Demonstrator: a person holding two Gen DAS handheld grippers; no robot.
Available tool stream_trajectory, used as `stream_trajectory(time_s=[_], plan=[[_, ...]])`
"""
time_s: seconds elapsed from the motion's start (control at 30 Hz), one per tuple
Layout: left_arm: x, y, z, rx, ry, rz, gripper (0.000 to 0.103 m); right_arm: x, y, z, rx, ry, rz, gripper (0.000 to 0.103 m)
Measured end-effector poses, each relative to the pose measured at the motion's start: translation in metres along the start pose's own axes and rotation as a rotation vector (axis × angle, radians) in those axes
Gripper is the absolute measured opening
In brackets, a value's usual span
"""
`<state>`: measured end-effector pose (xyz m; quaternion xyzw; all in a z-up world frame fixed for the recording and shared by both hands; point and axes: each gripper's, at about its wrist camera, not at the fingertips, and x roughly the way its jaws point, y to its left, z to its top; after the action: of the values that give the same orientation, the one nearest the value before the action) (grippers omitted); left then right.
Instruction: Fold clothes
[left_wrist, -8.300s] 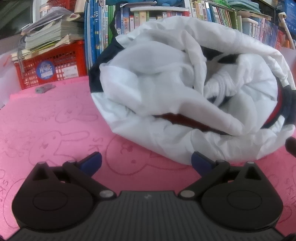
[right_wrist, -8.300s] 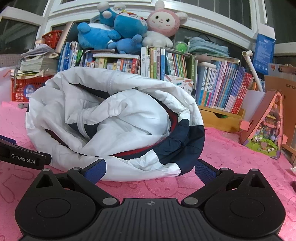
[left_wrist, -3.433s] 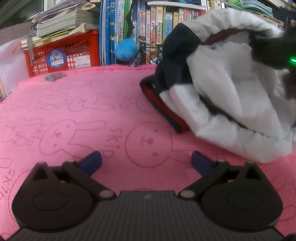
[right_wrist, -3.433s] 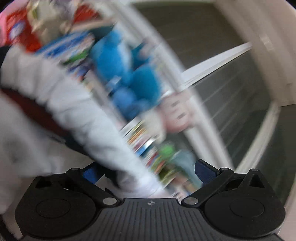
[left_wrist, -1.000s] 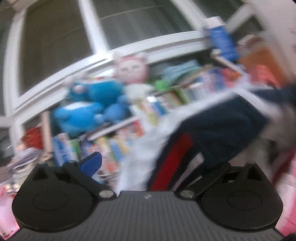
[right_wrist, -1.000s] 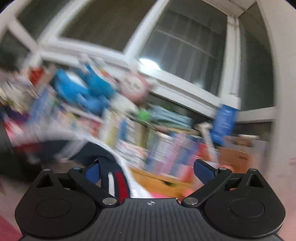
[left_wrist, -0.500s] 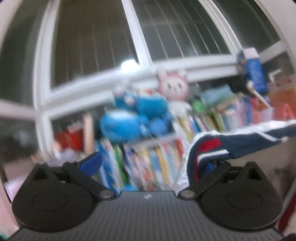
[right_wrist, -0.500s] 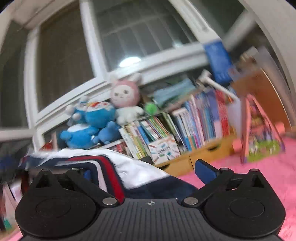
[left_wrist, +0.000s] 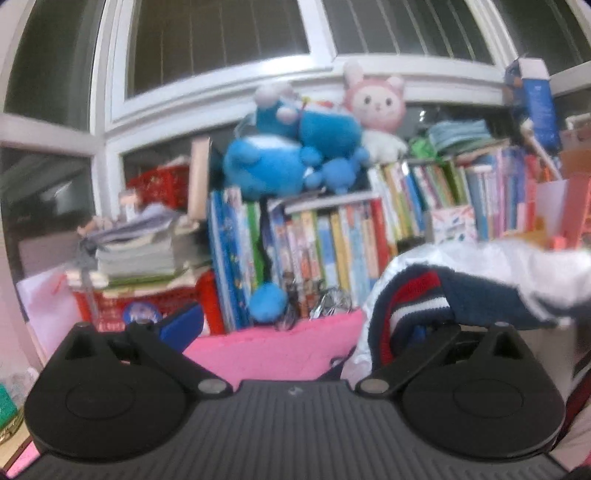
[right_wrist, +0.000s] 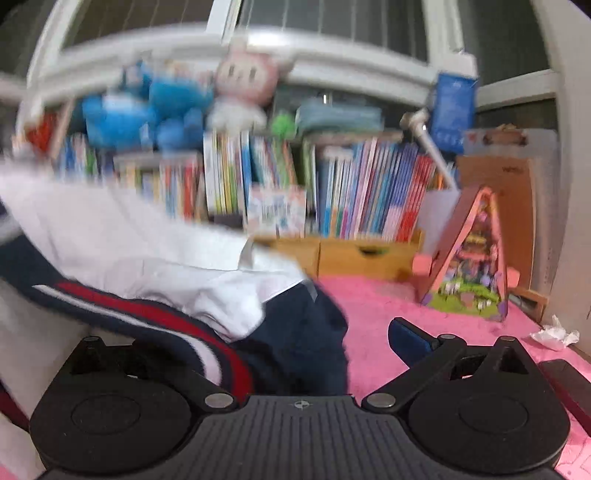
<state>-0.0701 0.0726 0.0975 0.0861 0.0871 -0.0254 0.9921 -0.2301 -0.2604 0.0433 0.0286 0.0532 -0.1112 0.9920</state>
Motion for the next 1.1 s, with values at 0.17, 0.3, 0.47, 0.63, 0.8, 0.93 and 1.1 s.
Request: stream_trajectory(time_s=[0.17,0.3,0.47,0.63,0.8,0.93,1.1], plan=[[0.013,-0.021,-0.018,0.02,0.048,-0.063,0.103,-0.028,-0.015,0.001,0.047,-0.073,-0.004,0.103],[0.024,-0.047,-0.031,0.059,0.104,-0.028,0.103,-0.04,-0.024,-0.002,0.094,-0.077,0.006,0.103],[0.034,-0.053,-0.048,0.068,0.158,-0.018,0.103,-0.045,-0.033,-0.01,0.159,-0.032,0.03,0.103],[0.018,-0.034,-0.062,0.193,0.263,-0.04,0.103,-0.037,-0.039,-0.008,0.177,0.001,0.016,0.103],[-0.006,-0.009,-0.076,0.295,0.346,-0.072,0.103,-0.006,-0.031,0.0,0.17,0.027,0.028,0.103],[-0.007,0.001,-0.073,0.209,0.343,-0.051,0.103,0.005,-0.009,-0.01,0.088,0.075,0.072,0.103],[0.009,-0.016,-0.067,0.095,0.335,-0.096,0.103,0.003,0.012,-0.026,-0.025,0.135,0.068,0.103]])
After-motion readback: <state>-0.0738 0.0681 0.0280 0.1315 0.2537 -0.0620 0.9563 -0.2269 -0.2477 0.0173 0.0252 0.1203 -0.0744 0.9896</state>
